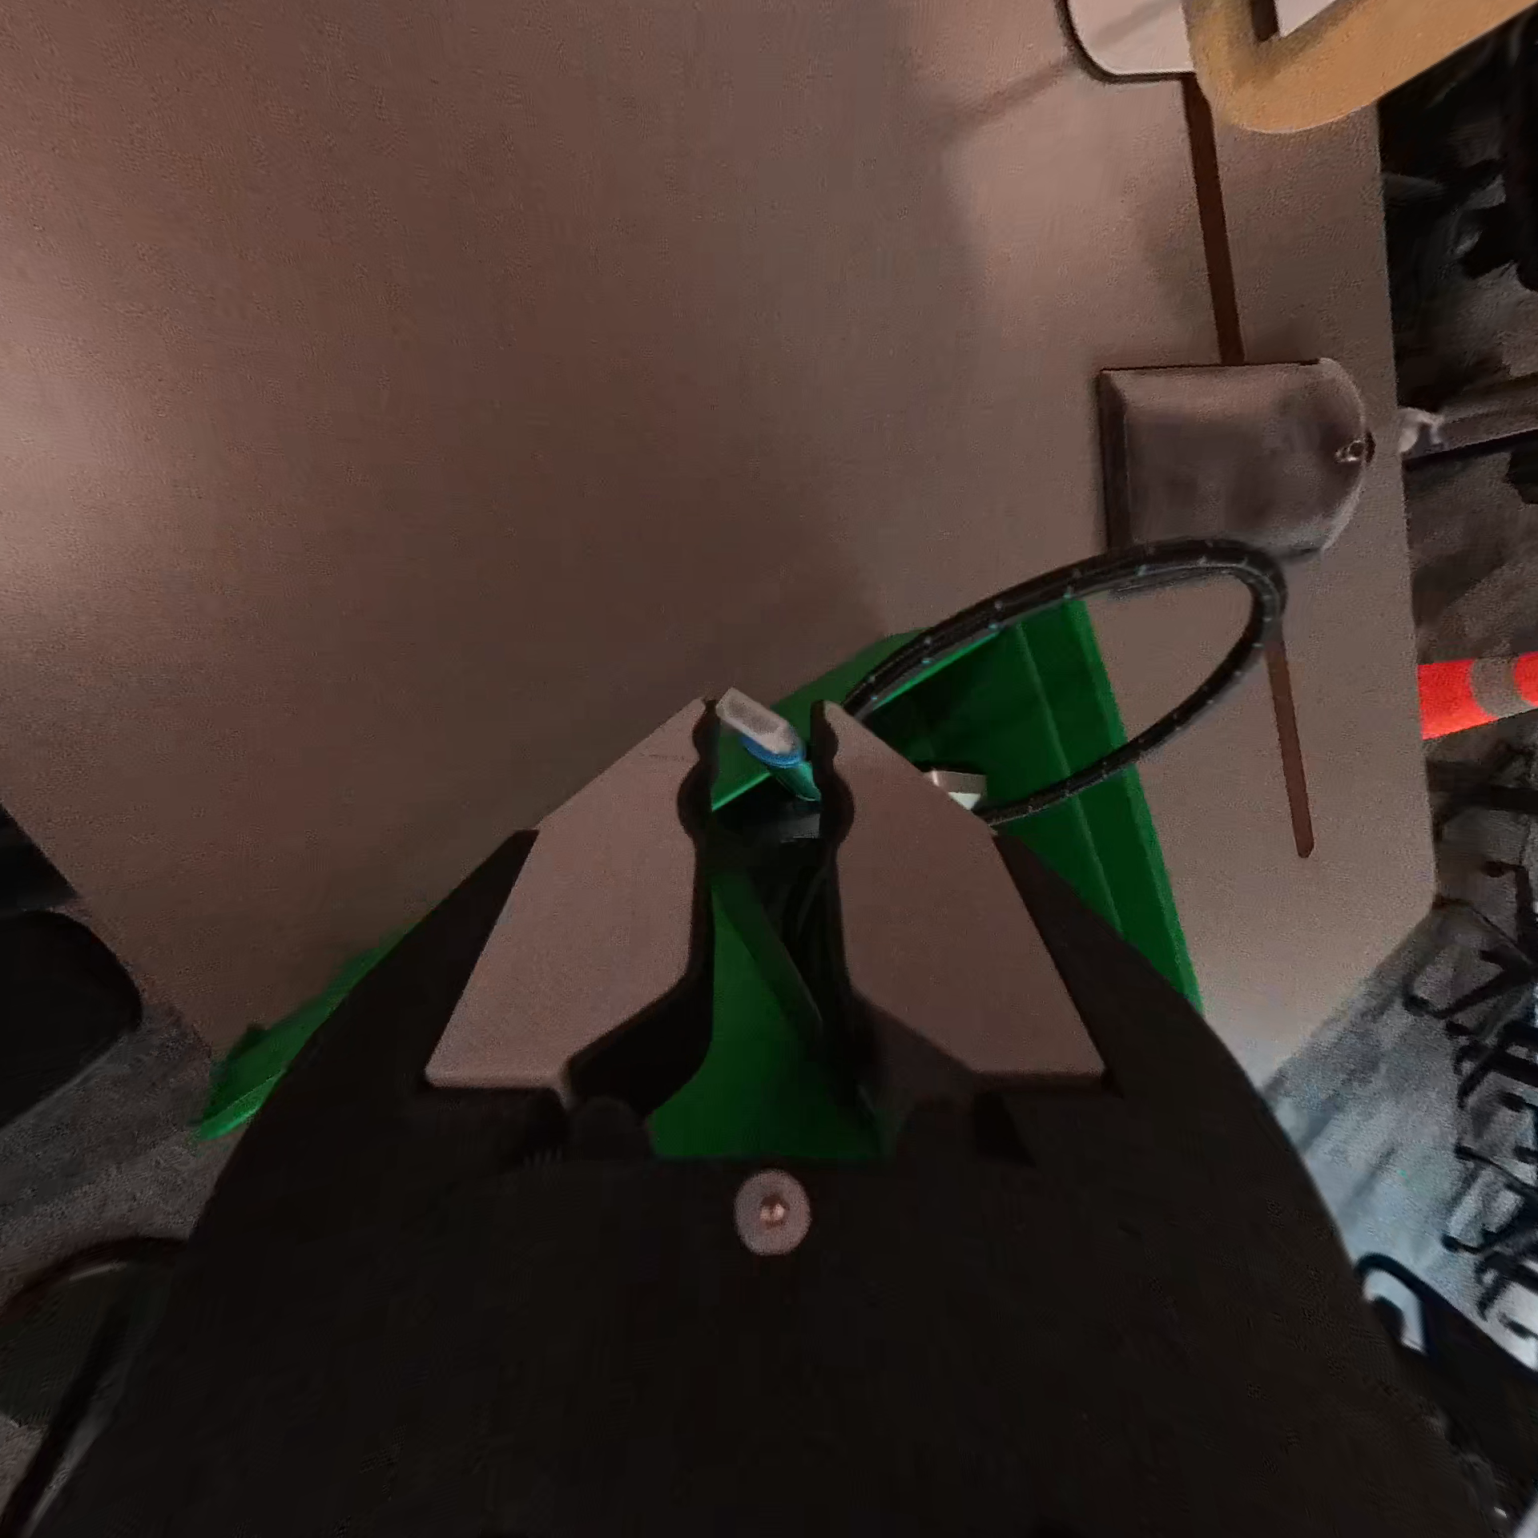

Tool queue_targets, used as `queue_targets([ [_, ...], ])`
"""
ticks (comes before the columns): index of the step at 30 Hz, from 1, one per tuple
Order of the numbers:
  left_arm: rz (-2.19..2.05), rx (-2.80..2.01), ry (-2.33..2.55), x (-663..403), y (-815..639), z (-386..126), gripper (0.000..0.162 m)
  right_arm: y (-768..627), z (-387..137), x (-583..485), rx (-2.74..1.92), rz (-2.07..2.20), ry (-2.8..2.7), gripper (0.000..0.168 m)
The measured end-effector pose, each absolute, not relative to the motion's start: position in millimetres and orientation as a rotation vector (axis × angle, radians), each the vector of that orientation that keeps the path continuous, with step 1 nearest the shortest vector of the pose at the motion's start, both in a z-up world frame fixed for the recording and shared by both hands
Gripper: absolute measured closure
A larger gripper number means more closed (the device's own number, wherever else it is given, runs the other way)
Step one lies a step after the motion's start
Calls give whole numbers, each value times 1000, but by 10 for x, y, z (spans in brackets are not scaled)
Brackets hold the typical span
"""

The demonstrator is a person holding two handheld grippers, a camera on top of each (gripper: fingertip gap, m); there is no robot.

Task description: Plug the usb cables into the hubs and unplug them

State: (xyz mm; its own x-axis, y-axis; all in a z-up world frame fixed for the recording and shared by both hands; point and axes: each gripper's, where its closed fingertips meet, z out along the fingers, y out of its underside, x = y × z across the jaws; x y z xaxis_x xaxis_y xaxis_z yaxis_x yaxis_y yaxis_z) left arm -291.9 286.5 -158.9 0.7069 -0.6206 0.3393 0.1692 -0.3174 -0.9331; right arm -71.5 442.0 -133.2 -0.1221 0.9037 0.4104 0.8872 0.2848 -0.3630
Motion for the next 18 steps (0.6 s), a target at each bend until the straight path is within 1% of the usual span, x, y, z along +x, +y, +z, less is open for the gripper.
queue_targets([
  [3,-813,-1727,378,-2901,2857,-1596,135,4490,-1185,-652,-1709,283,-1861,147],
  [5,-806,-1730,386,-2890,2851,-1602,135,4504,-1144,-628,-1836,597,-1743,147],
  [10,-809,-1732,384,-2891,2852,-1604,136,4919,-995,-605,-2196,1357,-1066,148],
  [12,-817,-1730,375,-2898,2854,-1600,136,5051,-990,-587,-2245,1473,-935,148],
  [16,-820,-1727,370,-2905,2849,-1596,136,5269,-989,-569,-2306,1455,-822,148],
  [18,-806,-1731,382,-2898,2834,-1603,136,5412,-954,-476,-2264,1462,-753,149],
])
